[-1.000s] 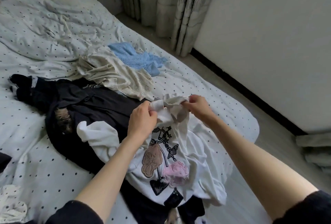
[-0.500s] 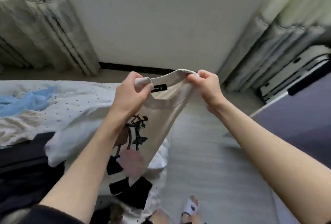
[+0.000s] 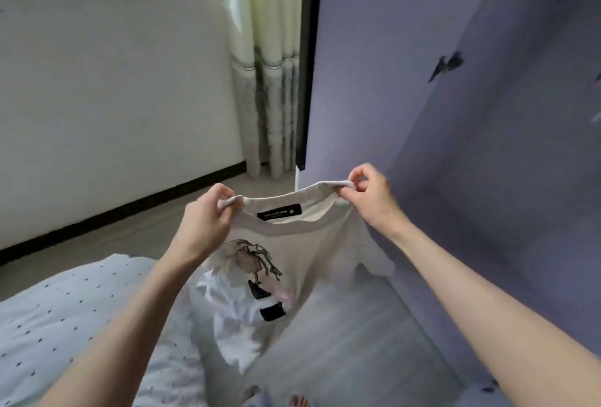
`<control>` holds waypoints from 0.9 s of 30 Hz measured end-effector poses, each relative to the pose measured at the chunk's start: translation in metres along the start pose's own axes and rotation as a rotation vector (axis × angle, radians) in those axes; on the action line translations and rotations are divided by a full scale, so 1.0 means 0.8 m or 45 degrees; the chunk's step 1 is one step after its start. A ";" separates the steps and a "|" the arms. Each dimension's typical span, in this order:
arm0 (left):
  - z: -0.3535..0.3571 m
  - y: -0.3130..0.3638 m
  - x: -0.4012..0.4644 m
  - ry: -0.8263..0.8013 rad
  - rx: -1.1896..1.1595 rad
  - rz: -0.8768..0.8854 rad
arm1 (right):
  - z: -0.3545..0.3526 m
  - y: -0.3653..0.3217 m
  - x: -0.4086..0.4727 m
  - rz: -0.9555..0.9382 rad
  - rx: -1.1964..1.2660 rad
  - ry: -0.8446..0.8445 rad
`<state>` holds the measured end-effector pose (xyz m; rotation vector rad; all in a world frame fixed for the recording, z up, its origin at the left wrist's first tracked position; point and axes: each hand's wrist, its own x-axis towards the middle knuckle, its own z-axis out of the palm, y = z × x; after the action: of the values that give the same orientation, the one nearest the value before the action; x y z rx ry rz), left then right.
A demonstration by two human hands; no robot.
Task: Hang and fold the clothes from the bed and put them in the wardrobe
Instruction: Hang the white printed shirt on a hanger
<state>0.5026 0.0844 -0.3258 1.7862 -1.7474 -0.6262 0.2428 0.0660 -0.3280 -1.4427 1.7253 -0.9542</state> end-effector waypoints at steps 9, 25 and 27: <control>0.114 0.159 0.117 -0.390 0.067 0.246 | -0.193 0.031 0.045 0.060 -0.361 0.365; 0.282 0.381 0.198 -0.865 -0.206 0.413 | -0.400 0.105 0.081 0.283 -0.032 0.740; 0.303 0.410 0.203 -0.901 -0.117 0.496 | -0.425 0.124 0.090 0.291 -0.021 0.734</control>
<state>0.1044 -0.0925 -0.2741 1.1649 -2.3858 -1.2371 -0.1094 0.0432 -0.2487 -0.9986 2.2517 -1.3124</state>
